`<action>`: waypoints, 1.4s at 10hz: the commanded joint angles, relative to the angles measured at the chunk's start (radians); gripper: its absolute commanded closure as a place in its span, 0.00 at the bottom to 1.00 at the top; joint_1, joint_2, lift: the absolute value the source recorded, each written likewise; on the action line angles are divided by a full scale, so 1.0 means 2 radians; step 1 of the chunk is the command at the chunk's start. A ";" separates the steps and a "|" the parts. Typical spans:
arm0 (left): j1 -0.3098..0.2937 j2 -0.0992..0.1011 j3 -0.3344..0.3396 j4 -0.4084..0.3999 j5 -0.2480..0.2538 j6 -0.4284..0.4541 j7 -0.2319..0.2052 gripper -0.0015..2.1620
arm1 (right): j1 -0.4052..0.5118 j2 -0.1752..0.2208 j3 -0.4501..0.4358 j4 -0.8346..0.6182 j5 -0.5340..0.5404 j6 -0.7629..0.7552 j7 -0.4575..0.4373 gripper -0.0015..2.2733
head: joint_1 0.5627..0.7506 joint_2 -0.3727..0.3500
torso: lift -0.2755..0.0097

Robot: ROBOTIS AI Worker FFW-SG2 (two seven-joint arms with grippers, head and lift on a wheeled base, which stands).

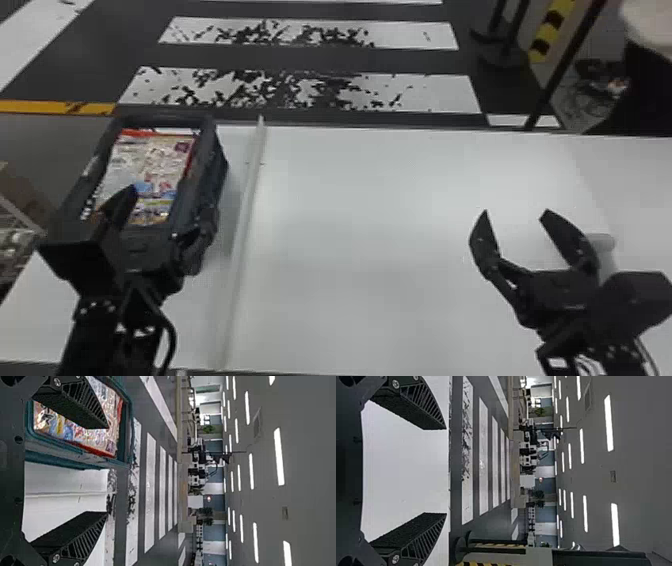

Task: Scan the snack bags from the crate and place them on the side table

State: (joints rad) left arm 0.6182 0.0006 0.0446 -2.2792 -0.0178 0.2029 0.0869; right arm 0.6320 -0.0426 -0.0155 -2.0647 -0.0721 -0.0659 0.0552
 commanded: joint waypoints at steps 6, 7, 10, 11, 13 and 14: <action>-0.156 -0.001 0.162 -0.009 0.037 0.292 -0.139 0.06 | 0.004 -0.001 0.000 -0.001 0.001 0.000 0.003 0.05 | 0.70 0.75 | 0.64; -0.189 0.001 0.168 0.004 0.028 0.322 -0.143 0.06 | 0.005 -0.001 0.000 -0.002 0.001 0.002 0.004 0.05 | 0.70 0.77 | 0.64; -0.291 0.003 0.173 0.070 -0.059 0.429 -0.198 0.07 | 0.010 -0.001 -0.003 -0.004 0.001 0.000 0.005 0.05 | 0.70 0.80 | 0.64; -0.318 0.004 0.172 0.100 -0.085 0.444 -0.216 0.07 | 0.011 -0.001 -0.004 -0.005 0.001 0.000 0.005 0.05 | 0.70 0.81 | 0.64; -0.353 0.018 0.170 0.156 -0.102 0.457 -0.225 0.07 | 0.012 -0.001 -0.005 -0.005 0.001 0.000 0.005 0.05 | 0.70 0.82 | 0.64; -0.373 0.028 0.168 0.190 -0.108 0.463 -0.241 0.07 | 0.012 -0.001 -0.005 -0.005 0.001 0.000 0.007 0.05 | 0.70 0.83 | 0.64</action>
State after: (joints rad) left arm -0.1014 0.0439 0.3834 -1.9432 -0.2258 1.1206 -0.3901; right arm 0.6552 -0.0445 -0.0244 -2.0755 -0.0706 -0.0651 0.0681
